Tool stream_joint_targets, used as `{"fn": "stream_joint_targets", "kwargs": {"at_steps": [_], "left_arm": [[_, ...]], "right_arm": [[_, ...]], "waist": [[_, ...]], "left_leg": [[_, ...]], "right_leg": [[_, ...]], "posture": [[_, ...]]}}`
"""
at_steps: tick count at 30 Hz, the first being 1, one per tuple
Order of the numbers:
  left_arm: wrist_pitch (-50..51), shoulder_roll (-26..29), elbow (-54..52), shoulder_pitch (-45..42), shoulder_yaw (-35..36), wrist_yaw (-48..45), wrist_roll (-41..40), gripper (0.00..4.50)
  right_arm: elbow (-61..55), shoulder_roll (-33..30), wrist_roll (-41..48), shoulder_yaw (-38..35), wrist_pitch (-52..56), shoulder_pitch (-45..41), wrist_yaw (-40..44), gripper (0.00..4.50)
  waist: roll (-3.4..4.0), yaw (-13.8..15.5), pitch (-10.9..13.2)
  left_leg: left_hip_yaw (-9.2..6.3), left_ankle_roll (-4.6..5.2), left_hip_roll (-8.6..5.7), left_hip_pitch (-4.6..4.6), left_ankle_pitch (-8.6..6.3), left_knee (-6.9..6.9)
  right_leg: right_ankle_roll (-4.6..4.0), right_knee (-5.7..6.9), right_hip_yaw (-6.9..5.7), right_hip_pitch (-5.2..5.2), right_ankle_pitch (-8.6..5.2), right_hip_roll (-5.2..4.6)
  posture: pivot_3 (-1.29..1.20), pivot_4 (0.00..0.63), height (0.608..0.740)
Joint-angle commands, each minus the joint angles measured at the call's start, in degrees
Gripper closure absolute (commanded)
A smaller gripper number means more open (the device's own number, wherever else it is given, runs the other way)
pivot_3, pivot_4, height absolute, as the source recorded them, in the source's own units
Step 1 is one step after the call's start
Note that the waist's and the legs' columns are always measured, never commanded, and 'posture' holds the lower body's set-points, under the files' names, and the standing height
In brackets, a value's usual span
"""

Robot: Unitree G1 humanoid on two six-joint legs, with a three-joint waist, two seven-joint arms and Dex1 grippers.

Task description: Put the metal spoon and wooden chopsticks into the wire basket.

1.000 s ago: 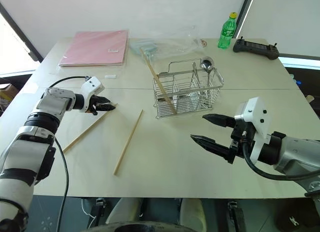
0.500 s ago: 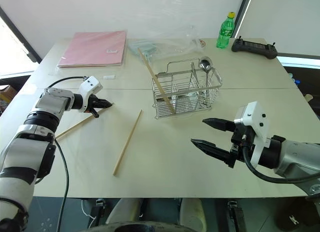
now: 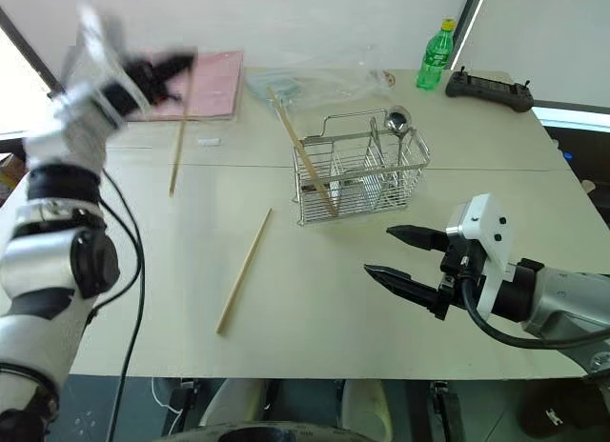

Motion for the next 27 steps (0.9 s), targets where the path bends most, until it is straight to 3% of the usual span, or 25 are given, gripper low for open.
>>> {"fn": "stream_joint_targets", "kwargs": {"at_steps": [1,7,11,17,27], "left_arm": [[3.5,-1.4,-7.0,-2.3,2.1,3.2,-4.9,4.45],[8.0,-8.7,-19.9,-2.3,1.5,8.0,-11.7,4.45],[5.4,-15.8,-27.6,1.3,-0.3,11.1,-13.1,4.45],[2.3,-22.9,-30.3,5.0,-3.9,13.2,-12.3,4.45],[-7.3,-27.5,-24.3,8.3,-8.2,10.8,-9.1,4.45]], "right_arm": [[-0.8,-0.6,0.9,-0.6,-1.4,-0.5,-0.4,0.94],[-0.4,-0.2,1.0,-0.1,-1.4,-1.0,-1.4,0.94],[-0.7,-0.2,2.2,-0.3,-1.1,-1.2,-2.7,0.94],[-1.4,-0.6,4.7,-1.5,-0.8,-1.0,-5.4,0.94],[-3.2,-0.2,8.7,-3.4,-1.5,1.3,-10.5,0.94]], "waist": [[0.15,0.0,-0.1],[0.18,0.3,0.0],[0.19,0.3,0.0],[0.2,0.3,0.0],[0.19,0.4,0.0]], "left_leg": [[0.02,0.04,-0.01,0.11,-0.03,-0.02],[0.0,0.03,0.11,0.4,-0.05,-0.01],[0.07,0.01,0.09,0.45,-0.04,0.15],[0.09,0.02,0.08,0.41,-0.04,0.08],[0.11,0.04,0.06,0.38,-0.04,0.13]], "right_leg": [[0.02,-0.01,0.01,0.08,-0.01,-0.01],[0.26,0.02,0.0,0.33,-0.18,0.14],[0.21,-0.03,0.05,0.48,-0.13,0.05],[0.11,0.0,0.05,0.36,-0.07,0.11],[0.04,-0.07,0.05,0.41,-0.05,0.11]], "posture": [[0.0,0.15,0.722],[0.0,0.15,0.722],[0.0,0.15,0.722],[0.0,0.15,0.722],[0.0,0.15,0.722]]}}
